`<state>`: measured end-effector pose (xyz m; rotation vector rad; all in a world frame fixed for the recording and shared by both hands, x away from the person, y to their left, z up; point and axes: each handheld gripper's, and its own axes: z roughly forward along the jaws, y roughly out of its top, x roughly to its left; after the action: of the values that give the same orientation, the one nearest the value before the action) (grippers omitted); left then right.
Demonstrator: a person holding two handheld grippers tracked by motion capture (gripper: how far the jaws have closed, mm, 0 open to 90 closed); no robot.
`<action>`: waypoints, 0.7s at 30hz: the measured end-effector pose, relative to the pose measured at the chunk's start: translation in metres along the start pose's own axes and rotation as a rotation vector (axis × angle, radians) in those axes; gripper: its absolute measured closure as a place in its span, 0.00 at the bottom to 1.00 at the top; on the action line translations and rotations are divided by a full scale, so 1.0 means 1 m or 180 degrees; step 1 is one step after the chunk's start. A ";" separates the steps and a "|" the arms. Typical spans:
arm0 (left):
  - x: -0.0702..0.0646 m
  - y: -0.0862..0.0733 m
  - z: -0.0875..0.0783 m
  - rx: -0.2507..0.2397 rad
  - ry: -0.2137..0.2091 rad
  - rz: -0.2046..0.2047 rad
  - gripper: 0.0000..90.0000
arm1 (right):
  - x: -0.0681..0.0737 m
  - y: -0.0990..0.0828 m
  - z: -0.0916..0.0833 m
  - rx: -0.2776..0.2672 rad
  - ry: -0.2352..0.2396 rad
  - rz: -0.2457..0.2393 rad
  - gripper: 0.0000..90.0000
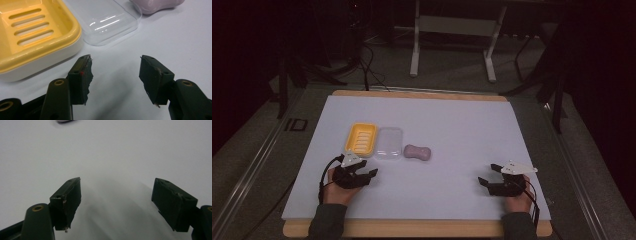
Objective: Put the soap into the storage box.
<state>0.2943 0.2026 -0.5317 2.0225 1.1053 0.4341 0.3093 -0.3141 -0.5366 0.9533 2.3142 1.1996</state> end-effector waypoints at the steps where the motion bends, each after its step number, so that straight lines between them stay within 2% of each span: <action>1: 0.000 0.001 -0.001 -0.0004 -0.0005 0.0012 0.49 | 0.000 0.000 0.000 0.0000 0.0000 0.0000 0.25; 3: 0.000 0.004 -0.004 0.0013 -0.0005 0.0080 0.49 | 0.000 0.000 -0.001 0.0000 -0.0002 0.0005 0.24; 6: 0.001 0.006 -0.005 0.0018 -0.0012 0.0103 0.49 | 0.000 0.000 -0.001 -0.0001 -0.0003 0.0005 0.24; 8: 0.002 0.011 -0.007 0.0037 0.0009 0.0187 0.50 | 0.000 0.000 -0.001 -0.0006 -0.0004 0.0006 0.24; 14: 0.002 0.019 -0.010 0.0019 -0.0030 0.0247 0.49 | 0.000 0.000 -0.001 0.0001 -0.0003 0.0001 0.24; 21: -0.001 0.035 -0.014 0.0049 -0.0065 0.0455 0.49 | 0.000 0.000 0.000 0.0003 -0.0007 -0.0011 0.24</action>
<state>0.3048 0.1967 -0.4958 2.1230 0.9579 0.4777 0.3091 -0.3141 -0.5365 0.9498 2.3141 1.1957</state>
